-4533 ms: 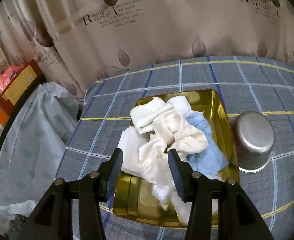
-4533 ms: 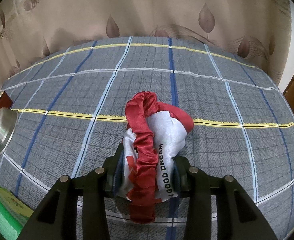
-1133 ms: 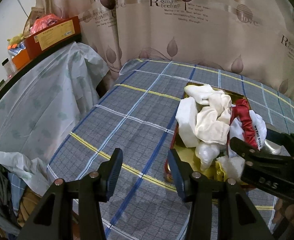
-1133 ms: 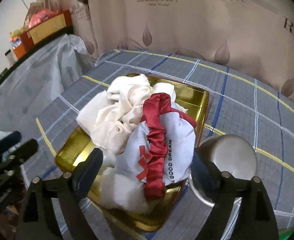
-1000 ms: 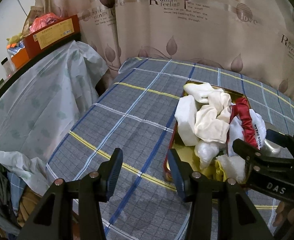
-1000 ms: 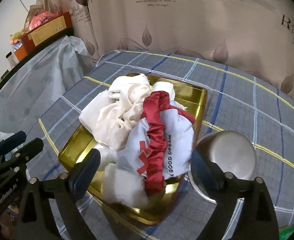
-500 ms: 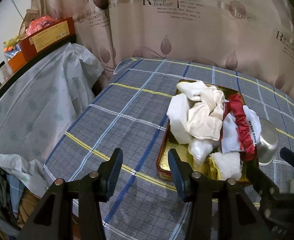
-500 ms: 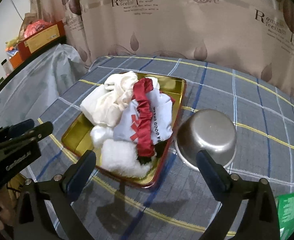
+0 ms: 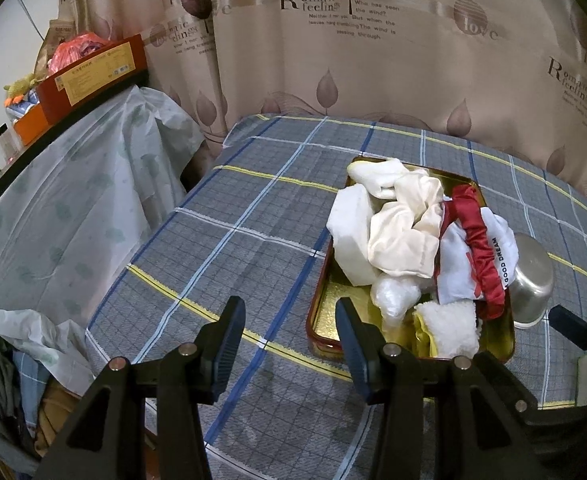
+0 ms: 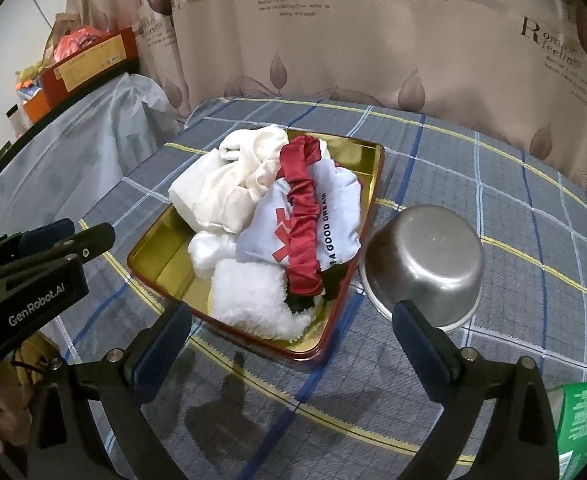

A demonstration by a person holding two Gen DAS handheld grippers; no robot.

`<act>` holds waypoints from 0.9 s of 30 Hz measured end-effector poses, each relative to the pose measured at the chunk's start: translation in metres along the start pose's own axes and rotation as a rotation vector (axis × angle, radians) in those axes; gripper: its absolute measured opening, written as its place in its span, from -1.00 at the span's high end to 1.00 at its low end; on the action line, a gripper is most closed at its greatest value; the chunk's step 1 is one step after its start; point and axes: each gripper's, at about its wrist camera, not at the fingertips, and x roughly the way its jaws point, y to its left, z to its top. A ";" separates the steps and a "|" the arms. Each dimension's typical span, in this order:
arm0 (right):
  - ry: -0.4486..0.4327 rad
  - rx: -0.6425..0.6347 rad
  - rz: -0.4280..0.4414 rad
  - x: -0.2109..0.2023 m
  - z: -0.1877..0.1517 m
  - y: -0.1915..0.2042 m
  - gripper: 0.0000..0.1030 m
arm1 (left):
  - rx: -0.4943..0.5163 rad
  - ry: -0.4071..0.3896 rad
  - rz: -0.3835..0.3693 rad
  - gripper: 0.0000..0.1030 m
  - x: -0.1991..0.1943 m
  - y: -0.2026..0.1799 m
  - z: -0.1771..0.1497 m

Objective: Organize soft objects

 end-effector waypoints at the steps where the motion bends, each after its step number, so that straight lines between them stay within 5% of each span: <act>1: 0.001 -0.002 -0.001 0.000 0.000 0.000 -0.94 | 0.001 -0.001 0.000 0.07 0.000 0.000 0.000; 27: 0.035 0.007 0.007 0.005 -0.004 0.001 -0.95 | 0.011 0.007 -0.015 0.07 0.002 -0.003 -0.003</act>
